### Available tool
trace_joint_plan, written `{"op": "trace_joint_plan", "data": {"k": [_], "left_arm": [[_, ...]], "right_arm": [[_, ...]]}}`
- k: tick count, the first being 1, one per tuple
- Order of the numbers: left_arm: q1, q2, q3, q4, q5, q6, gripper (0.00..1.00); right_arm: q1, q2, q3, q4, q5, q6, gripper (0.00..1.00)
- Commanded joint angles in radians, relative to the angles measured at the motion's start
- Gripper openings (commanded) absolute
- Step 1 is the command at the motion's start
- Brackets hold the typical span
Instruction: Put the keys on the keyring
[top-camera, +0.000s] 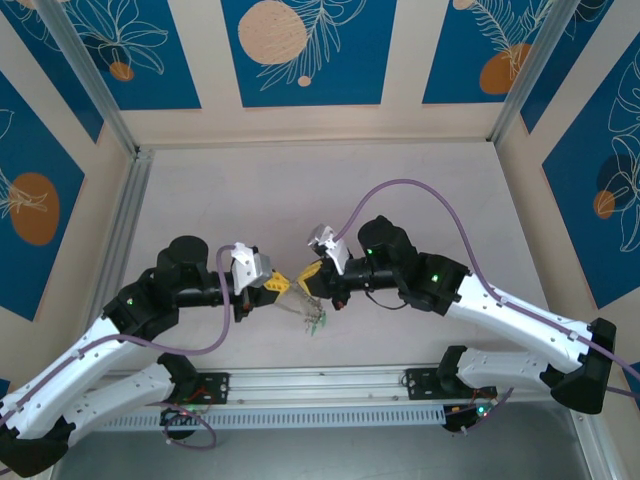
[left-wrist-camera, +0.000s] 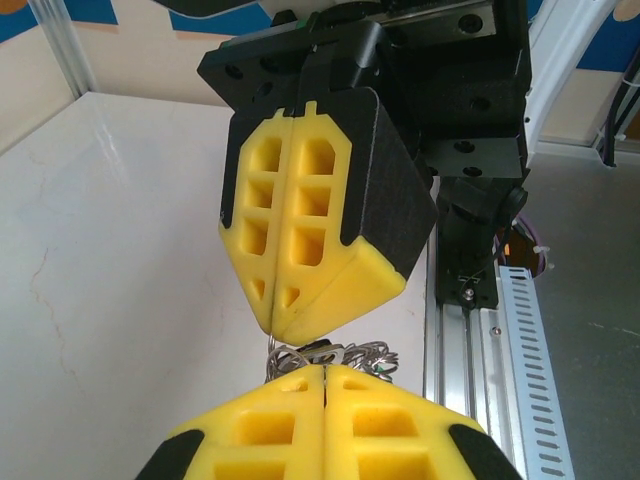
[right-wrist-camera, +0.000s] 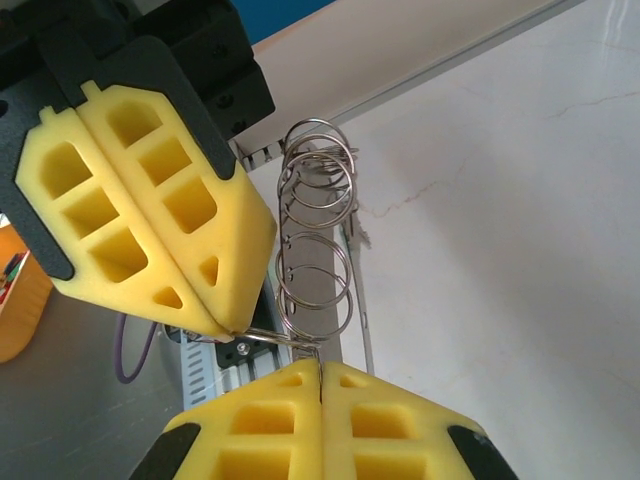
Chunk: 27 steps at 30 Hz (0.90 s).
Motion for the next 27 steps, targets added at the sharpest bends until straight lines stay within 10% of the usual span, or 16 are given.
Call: {"op": "trace_joint_plan", "data": {"k": [1, 11, 27], "left_arm": [[0.005, -0.034, 0.003, 0.047, 0.040, 0.016, 0.00], [0.006, -0.043, -0.001, 0.060, 0.042, 0.002, 0.00], [0.009, 0.017, 0.013, -0.012, -0.116, -0.103, 0.00]], "right_arm": [[-0.015, 0.005, 0.024, -0.022, -0.009, 0.009, 0.00], [-0.029, -0.055, 0.011, -0.050, 0.051, 0.016, 0.44], [-0.097, -0.193, -0.154, -0.047, 0.178, 0.074, 0.55]]}}
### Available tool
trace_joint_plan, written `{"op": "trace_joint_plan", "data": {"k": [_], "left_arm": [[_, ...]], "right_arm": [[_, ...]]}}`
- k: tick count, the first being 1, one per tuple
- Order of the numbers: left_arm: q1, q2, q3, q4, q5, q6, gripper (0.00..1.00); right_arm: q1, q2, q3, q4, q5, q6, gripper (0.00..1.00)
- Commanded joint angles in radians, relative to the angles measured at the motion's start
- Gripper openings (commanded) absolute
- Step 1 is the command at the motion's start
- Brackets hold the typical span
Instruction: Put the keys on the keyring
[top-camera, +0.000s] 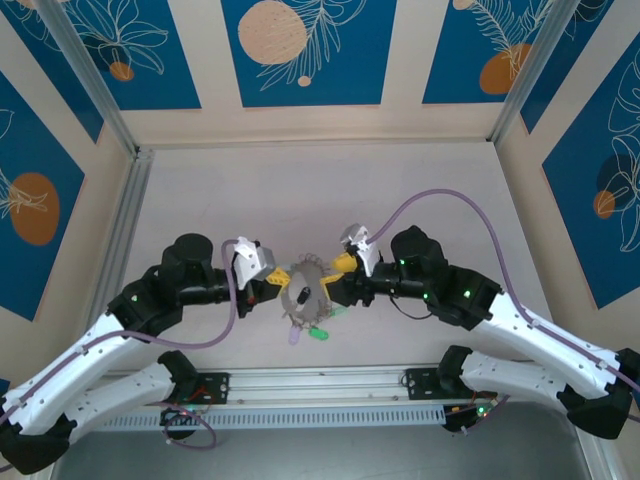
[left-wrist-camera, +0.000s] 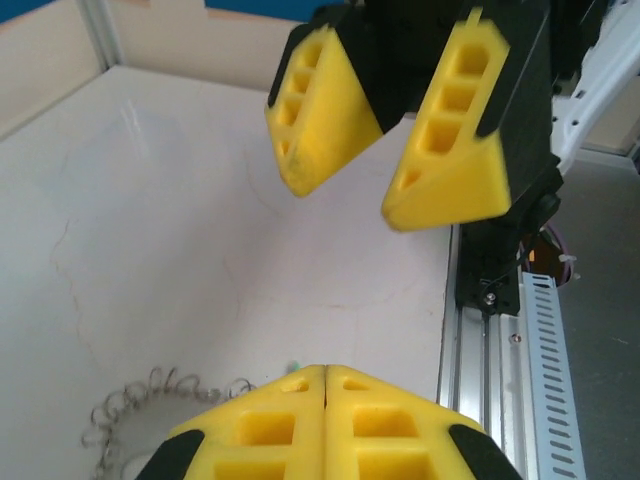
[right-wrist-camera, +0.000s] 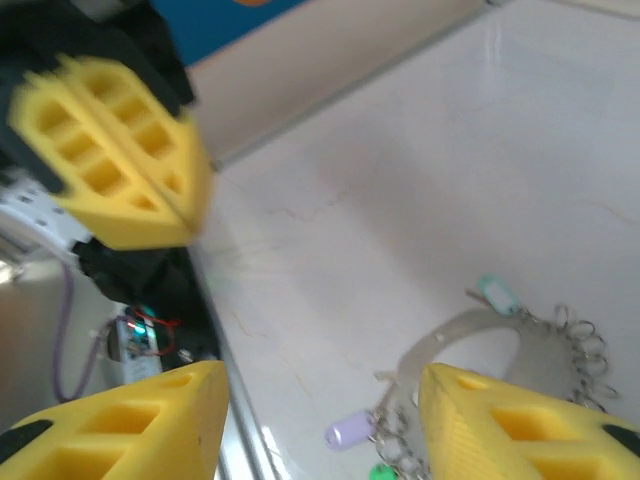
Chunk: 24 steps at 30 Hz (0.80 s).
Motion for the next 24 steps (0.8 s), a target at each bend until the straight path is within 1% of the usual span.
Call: {"op": "trace_joint_plan", "data": {"k": [1, 7, 12, 15, 20, 22, 24], "left_arm": [[0.009, -0.009, 0.008, -0.014, -0.048, -0.054, 0.00], [0.028, 0.023, -0.010, -0.005, -0.085, -0.113, 0.00], [0.071, 0.080, -0.026, 0.021, -0.064, -0.172, 0.00], [0.118, 0.119, -0.028, 0.029, -0.022, -0.206, 0.00], [0.236, 0.170, -0.068, 0.076, 0.106, -0.282, 0.00], [0.261, 0.184, -0.081, 0.090, 0.128, -0.297, 0.00], [0.271, 0.203, -0.085, 0.091, 0.129, -0.303, 0.00]], "right_arm": [[-0.054, 0.001, -0.041, 0.007, 0.039, 0.065, 0.56], [-0.193, 0.030, -0.084, -0.015, 0.006, 0.167, 0.62], [-0.269, 0.091, -0.108, -0.027, -0.026, 0.233, 0.65], [-0.298, 0.136, -0.133, -0.016, -0.071, 0.249, 0.66], [-0.327, 0.228, -0.180, 0.023, -0.128, 0.251, 0.66], [-0.331, 0.268, -0.189, 0.045, -0.147, 0.247, 0.66], [-0.331, 0.312, -0.192, 0.062, -0.158, 0.245, 0.66]]}}
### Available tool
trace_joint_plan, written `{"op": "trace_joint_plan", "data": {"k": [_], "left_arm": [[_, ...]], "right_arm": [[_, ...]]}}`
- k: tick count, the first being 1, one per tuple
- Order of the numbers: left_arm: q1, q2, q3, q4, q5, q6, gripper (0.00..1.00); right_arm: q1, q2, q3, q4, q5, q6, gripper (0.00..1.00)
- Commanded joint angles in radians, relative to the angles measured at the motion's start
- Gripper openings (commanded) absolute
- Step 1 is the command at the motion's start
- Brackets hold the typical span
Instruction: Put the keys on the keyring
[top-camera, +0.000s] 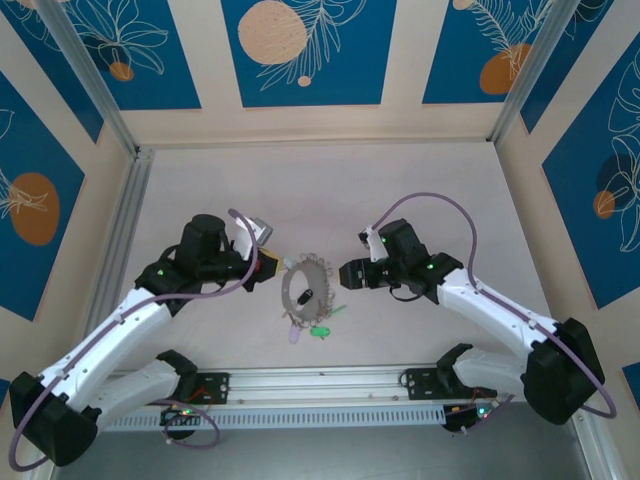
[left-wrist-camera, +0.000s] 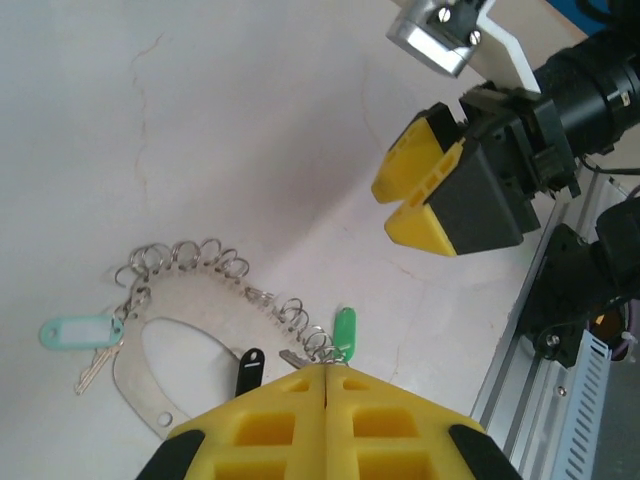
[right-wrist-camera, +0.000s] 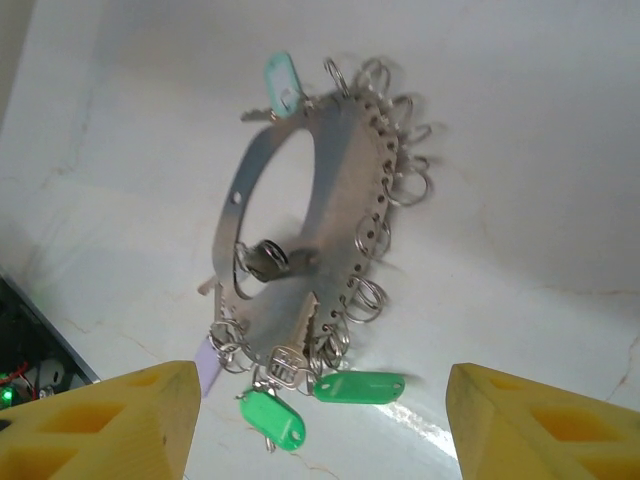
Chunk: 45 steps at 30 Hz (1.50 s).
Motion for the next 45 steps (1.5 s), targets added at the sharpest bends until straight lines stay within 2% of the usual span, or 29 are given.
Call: {"op": "trace_joint_plan", "data": {"k": [1, 5, 8, 13, 21, 38, 45], "left_arm": [[0.021, 0.019, -0.014, 0.043, 0.069, -0.047, 0.01], [0.038, 0.051, -0.030, 0.083, 0.090, -0.074, 0.18], [0.049, 0.059, -0.043, 0.119, 0.105, -0.096, 0.25], [0.062, 0.072, -0.048, 0.147, 0.118, -0.112, 0.30], [0.081, 0.073, -0.060, 0.172, 0.126, -0.121, 0.31], [0.100, 0.028, -0.080, 0.193, 0.133, -0.136, 0.32], [0.104, 0.026, -0.082, 0.193, 0.128, -0.138, 0.32]], "right_arm": [[-0.006, 0.055, -0.008, 0.049, -0.068, 0.005, 0.66], [-0.004, 0.146, -0.007, 0.082, -0.085, -0.012, 0.66], [-0.002, 0.215, 0.009, 0.102, -0.094, -0.025, 0.66], [0.009, 0.346, 0.055, 0.125, -0.063, -0.042, 0.65], [0.069, 0.492, 0.134, 0.110, -0.011, -0.082, 0.60], [0.118, 0.504, 0.124, 0.101, 0.026, -0.103, 0.31], [0.131, 0.480, 0.132, 0.078, 0.068, -0.120, 0.07]]}}
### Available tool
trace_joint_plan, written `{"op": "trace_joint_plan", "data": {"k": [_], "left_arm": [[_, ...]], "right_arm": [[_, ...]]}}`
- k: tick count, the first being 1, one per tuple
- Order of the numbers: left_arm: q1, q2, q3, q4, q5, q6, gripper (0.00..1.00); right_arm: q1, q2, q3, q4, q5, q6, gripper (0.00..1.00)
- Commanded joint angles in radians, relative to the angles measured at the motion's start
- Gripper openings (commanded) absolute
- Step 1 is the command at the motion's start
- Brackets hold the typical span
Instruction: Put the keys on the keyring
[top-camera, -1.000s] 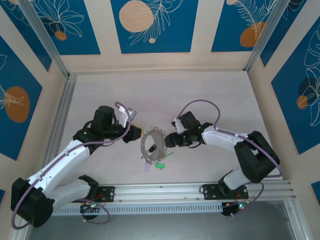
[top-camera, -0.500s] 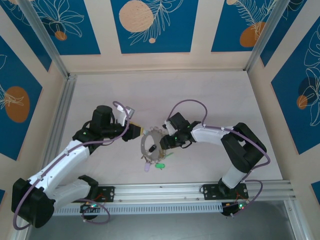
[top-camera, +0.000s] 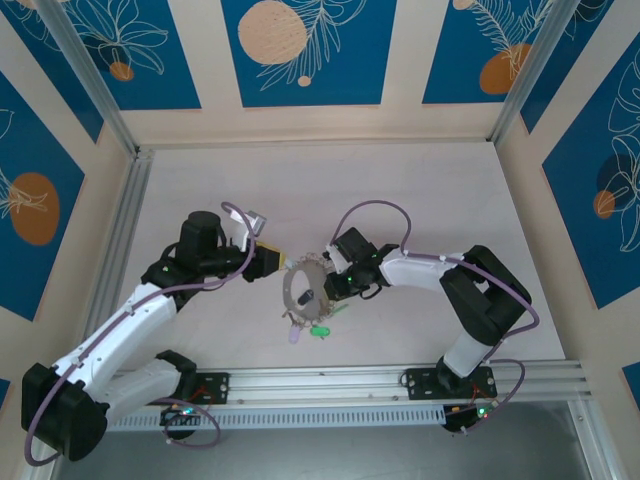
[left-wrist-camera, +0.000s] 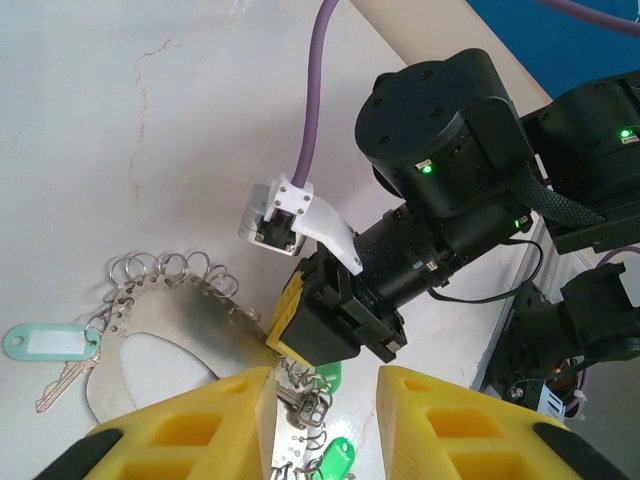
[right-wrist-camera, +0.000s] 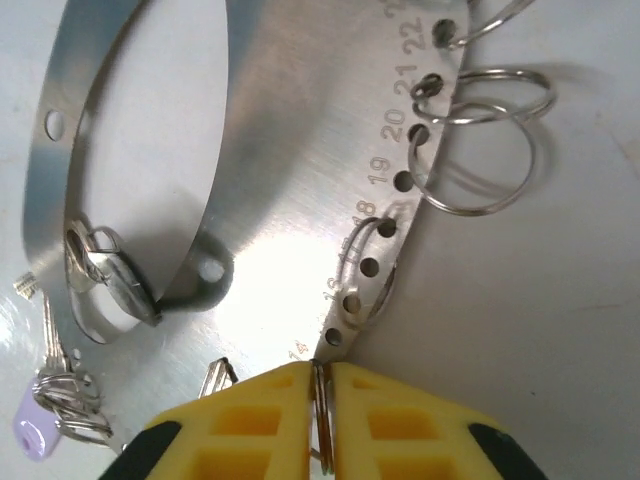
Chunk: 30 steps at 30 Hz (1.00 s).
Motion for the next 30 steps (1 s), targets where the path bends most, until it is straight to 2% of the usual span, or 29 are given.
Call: {"op": "trace_joint_plan", "data": {"k": [1, 3, 9, 17, 22, 26, 30], "left_arm": [[0.017, -0.015, -0.013, 0.018, 0.021, -0.006, 0.32], [0.018, -0.016, -0.014, 0.016, 0.022, -0.004, 0.32], [0.021, -0.022, -0.018, 0.013, 0.020, -0.007, 0.32], [0.025, -0.042, -0.023, 0.023, 0.033, -0.025, 0.31], [0.032, -0.065, -0.028, 0.020, 0.050, -0.038, 0.30], [0.036, -0.087, -0.028, 0.011, 0.056, -0.042, 0.29], [0.036, -0.106, -0.036, 0.016, 0.078, -0.041, 0.30]], "right_arm": [[0.008, -0.021, 0.013, -0.029, 0.028, -0.017, 0.05], [0.011, -0.042, 0.010, -0.028, 0.034, -0.029, 0.00], [0.052, -0.153, 0.027, -0.046, 0.094, -0.102, 0.00], [0.140, -0.229, 0.210, -0.223, 0.215, -0.231, 0.00], [0.211, -0.278, 0.269, -0.257, 0.265, -0.352, 0.00], [0.233, -0.326, 0.299, -0.265, 0.246, -0.432, 0.00], [0.217, -0.332, 0.375, -0.314, 0.232, -0.408, 0.00]]}}
